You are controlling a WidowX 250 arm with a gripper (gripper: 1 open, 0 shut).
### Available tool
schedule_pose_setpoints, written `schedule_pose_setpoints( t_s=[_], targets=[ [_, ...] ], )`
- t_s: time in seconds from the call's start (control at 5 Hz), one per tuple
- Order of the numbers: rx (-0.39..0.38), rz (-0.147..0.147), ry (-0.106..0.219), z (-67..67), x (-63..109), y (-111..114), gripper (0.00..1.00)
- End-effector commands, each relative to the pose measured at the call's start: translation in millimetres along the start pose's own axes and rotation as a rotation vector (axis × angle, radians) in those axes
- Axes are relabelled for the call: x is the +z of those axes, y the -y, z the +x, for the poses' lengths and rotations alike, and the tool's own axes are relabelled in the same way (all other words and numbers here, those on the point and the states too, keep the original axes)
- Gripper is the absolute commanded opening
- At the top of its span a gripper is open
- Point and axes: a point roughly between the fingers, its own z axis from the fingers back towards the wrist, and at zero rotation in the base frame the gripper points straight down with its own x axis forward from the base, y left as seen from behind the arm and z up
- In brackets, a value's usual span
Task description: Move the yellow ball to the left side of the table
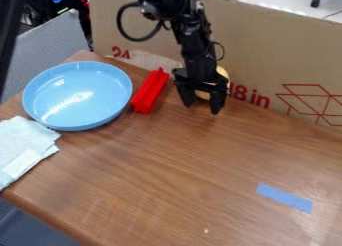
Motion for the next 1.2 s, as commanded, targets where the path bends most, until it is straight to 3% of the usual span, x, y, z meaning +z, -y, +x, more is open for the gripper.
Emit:
schedule_pose_setpoints(
  t_s=[0.0,0.2,0.4,0.6,0.8,1.0],
  targets=[
    [-0.006,0.031,0.081,17.0,33.8,1,1.0],
    [-0.01,0.035,0.073,8.1,38.2,3,1.0],
    [-0.008,0.013,0.081,10.8,43.3,-2,1.0],
    [-0.005,0.024,0.077,8.1,49.0,-3,1.0],
    [-0.005,0.017,0.065,6.7,33.1,-3,1.0],
    [-0.01,0.023,0.049,-2.6,28.9,-5,1.0]
  ],
)
